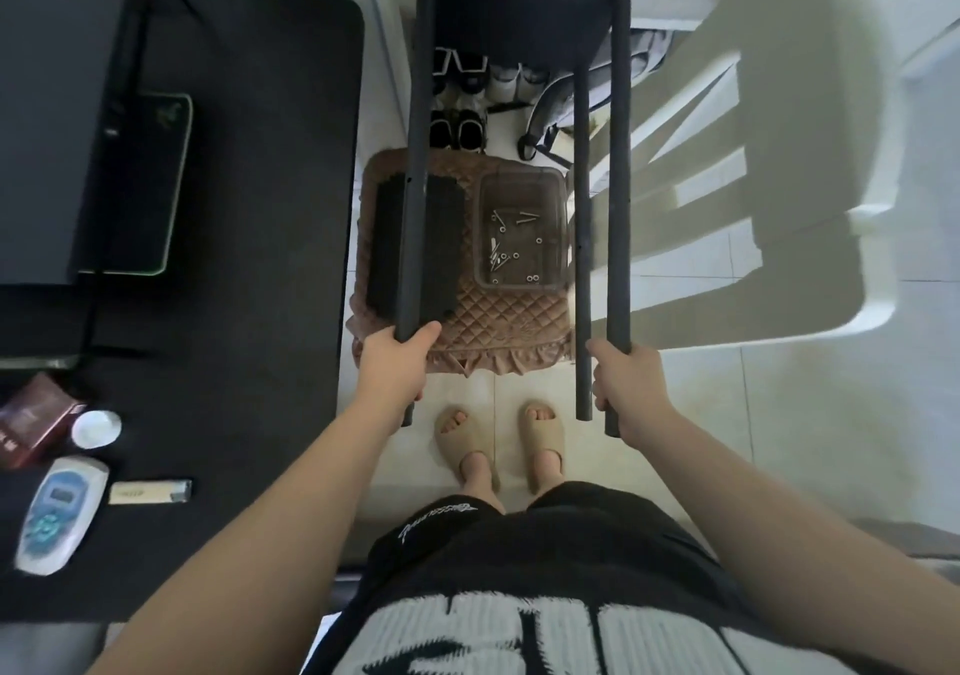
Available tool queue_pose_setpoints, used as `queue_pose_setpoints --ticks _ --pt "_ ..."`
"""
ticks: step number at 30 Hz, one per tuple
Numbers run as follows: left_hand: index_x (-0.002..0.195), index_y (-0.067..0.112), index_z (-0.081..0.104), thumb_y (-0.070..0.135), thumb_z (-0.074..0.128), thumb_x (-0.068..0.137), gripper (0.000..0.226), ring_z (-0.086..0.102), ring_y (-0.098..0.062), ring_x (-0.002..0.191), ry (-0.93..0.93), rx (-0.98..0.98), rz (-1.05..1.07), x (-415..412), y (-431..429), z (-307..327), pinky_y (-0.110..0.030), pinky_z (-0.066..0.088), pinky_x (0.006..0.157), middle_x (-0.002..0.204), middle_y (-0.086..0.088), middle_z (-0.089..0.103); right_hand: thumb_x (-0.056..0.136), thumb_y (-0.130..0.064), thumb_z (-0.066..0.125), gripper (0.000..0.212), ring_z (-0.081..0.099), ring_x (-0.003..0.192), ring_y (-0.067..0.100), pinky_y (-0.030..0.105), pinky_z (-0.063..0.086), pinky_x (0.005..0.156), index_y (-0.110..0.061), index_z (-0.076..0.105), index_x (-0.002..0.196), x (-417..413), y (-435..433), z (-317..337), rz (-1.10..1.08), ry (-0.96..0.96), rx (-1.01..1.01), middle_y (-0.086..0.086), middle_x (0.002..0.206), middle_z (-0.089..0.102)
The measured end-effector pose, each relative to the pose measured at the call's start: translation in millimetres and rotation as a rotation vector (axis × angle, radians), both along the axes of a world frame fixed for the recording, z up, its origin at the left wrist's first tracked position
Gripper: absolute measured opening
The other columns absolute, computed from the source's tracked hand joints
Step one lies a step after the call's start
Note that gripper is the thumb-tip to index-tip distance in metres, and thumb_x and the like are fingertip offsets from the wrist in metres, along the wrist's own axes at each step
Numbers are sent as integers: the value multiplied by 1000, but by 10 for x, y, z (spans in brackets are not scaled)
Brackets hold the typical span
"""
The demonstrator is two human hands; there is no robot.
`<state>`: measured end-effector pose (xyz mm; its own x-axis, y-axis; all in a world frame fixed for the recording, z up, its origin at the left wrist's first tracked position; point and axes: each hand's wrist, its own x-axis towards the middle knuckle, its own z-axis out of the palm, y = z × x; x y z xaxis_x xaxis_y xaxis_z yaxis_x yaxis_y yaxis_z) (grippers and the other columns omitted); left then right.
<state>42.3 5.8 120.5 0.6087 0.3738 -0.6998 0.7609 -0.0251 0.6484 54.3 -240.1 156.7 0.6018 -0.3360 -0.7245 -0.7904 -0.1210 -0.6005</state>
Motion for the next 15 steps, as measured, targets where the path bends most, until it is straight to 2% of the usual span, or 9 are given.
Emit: queue_pose_setpoints --ticks 4,8,12,15 --pt "84 17 58 36 67 92 22 42 -13 43 -67 -52 20 -124 -46 324 -28 39 42 56 0 47 92 -24 60 23 36 41 13 25 37 39 -2 58 90 -111 -21 269 17 -59 -32 2 54 38" --pt "75 17 56 35 68 92 27 42 -11 42 -140 -46 44 -201 -108 681 -27 39 42 51 2 47 93 -28 60 32 41 46 14 22 40 42 4 60 100 -189 -20 559 40 -143 -39 6 60 42" --pt "65 17 52 33 68 92 35 40 -14 42 -256 -53 56 -236 -184 1017 -29 37 43 51 -1 43 91 -26 61 40 38 47 16 26 39 45 13 53 95 -267 0 890 18 -252 -23 6 58 41" --pt "55 24 52 32 68 91 41 42 -11 40 -369 -50 38 -227 -251 1270 -26 38 41 47 2 46 91 -26 63 36 36 44 15 31 35 44 8 51 84 -286 -5 1152 -16 -347 -17 1 50 41"
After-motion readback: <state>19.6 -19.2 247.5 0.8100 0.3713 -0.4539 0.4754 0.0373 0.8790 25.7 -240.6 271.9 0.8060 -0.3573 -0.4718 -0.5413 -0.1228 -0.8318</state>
